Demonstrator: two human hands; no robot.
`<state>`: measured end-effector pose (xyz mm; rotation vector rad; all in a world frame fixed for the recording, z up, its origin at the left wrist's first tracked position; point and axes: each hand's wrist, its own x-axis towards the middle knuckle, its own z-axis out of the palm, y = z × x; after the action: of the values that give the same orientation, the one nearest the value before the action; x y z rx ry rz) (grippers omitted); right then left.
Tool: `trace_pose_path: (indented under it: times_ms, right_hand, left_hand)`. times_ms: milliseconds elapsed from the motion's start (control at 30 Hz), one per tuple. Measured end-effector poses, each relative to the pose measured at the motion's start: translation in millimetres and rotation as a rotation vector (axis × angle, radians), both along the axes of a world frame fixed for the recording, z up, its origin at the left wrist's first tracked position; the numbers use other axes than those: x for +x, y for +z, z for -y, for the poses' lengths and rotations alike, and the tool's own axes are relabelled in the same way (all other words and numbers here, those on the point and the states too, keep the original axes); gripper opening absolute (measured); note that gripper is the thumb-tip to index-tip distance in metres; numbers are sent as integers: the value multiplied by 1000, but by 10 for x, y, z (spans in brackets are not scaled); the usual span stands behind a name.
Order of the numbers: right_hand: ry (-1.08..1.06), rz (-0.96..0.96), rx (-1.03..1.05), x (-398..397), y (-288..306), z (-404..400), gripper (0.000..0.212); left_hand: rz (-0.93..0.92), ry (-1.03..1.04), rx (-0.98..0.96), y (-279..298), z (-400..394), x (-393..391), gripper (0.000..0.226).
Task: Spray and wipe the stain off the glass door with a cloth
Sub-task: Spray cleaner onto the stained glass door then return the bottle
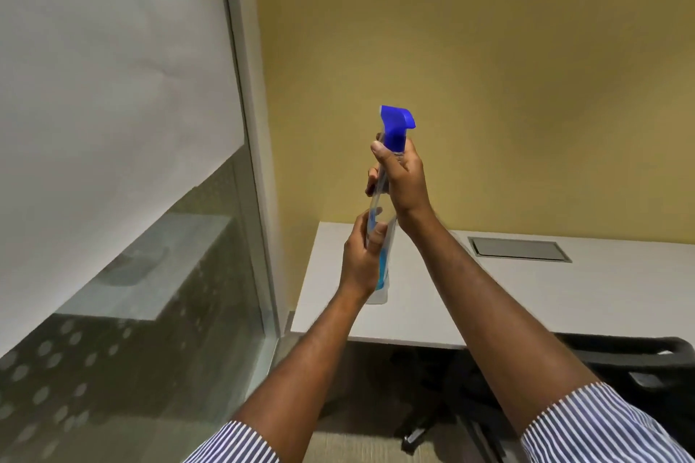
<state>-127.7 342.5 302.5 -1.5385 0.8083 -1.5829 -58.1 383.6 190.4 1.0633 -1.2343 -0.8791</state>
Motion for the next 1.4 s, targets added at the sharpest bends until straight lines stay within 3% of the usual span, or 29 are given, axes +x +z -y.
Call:
trace_pose_path:
  times_ms: [133,267,533,633,700,767,967,1167,1400]
  right_hand:
    - [-8,27,44,-84,-64,431,14]
    - [-62,34,79,-244,-187,857,15]
    - [-77,120,134,-723,-497,1807,16]
    - [-13,45,102,-961,-590,2214,18]
    - [34,-12,64,-1096,-643,2439,27]
    - [63,-51,48,-1261,-691,2721,38]
    - [38,-98,120,-1784,-847,3534,51]
    - [1,-166,141,-2180,-1253,4059,34]
    - [35,-117,270,-2352,-1757,4380,36]
  left_hand:
    - [41,-65,-6,-57,494,14,113]
    - [96,-76,12,-175,936,-118,84]
    - [135,-163,55,-517,1960,-459,65]
    - [139,-217,78,-577,2365,-636,75]
    - [147,-239,70,-581,2595,-721,80]
    - [150,-256,51,-594,2883,-849,72]
    - [233,-174,53,-663,3687,-1165,76]
    - [278,-183,152,-981,4231,-1304,55]
    - [370,-172,247,-1413,4631,-1339,54]
